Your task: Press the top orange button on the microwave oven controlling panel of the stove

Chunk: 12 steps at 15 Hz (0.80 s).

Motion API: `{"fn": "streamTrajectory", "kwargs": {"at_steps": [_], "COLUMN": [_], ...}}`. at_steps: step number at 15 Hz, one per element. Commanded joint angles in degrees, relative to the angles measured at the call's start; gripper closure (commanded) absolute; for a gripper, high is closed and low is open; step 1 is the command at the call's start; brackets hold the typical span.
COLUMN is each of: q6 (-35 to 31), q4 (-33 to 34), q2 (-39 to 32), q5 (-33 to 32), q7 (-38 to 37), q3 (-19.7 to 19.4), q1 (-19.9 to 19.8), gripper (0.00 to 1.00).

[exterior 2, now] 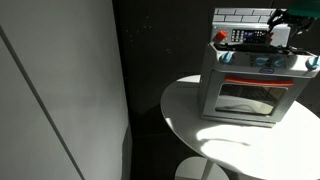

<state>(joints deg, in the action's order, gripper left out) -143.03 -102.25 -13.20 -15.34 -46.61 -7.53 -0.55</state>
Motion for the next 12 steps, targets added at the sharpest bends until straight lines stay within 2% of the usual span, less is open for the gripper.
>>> {"fn": "streamTrajectory", "kwargs": {"at_steps": [1,12], "q6": [2.42,4.38], "q4": [3.21,5.59], "q2": [-1.7,-3.61], "q5": [-1.61,-1.61], "q7": [-2.67,-4.41], "q3": [-1.54,-2.31], "q1": [1.24,1.65], "gripper": [0.0,0.0]}}
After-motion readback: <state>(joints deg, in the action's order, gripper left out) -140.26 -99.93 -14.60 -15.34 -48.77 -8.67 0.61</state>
